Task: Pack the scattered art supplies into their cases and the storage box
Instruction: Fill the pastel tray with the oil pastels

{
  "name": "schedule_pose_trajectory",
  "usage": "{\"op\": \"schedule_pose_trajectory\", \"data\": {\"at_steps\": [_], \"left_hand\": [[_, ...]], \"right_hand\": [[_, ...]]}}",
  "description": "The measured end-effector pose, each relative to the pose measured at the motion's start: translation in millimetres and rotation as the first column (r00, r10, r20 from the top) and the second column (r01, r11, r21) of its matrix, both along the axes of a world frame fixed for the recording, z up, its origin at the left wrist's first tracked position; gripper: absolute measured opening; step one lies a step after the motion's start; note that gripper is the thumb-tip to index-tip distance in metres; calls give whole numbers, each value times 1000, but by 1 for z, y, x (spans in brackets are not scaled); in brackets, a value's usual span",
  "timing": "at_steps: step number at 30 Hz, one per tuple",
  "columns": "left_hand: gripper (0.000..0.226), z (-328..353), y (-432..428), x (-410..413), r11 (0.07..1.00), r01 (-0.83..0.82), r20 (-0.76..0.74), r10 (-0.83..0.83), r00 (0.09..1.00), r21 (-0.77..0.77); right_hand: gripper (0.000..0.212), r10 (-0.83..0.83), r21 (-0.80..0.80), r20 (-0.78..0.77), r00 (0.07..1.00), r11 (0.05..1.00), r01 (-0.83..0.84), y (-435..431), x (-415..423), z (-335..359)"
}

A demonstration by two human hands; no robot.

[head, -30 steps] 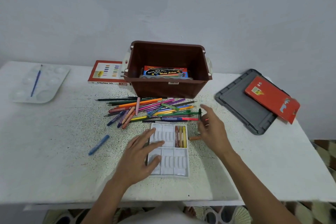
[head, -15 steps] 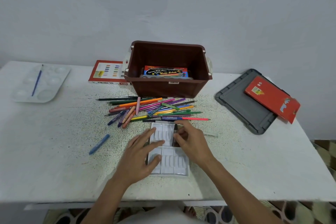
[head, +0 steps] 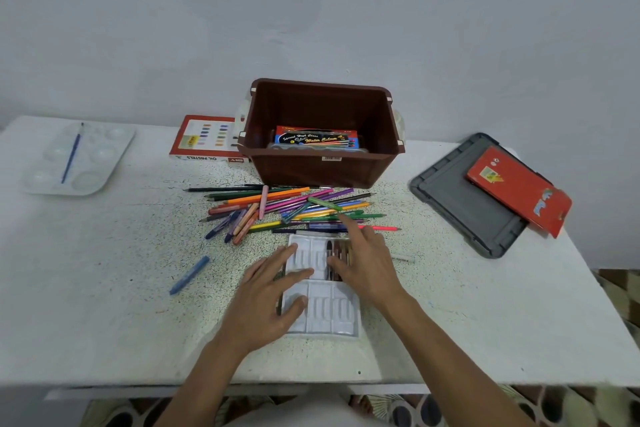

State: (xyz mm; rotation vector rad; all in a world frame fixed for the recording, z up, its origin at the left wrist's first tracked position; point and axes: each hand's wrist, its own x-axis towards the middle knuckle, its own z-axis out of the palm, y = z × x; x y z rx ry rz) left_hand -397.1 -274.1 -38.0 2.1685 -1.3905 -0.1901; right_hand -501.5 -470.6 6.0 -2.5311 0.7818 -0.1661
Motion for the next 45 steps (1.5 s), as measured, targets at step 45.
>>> {"op": "schedule_pose_trajectory", "data": {"at_steps": [45], "left_hand": [[52,59,-84,73,994,-106,-36,104,994,-35]], "right_hand": [[35,275,-426,308,911,896,-126,10,-54,-37]]}}
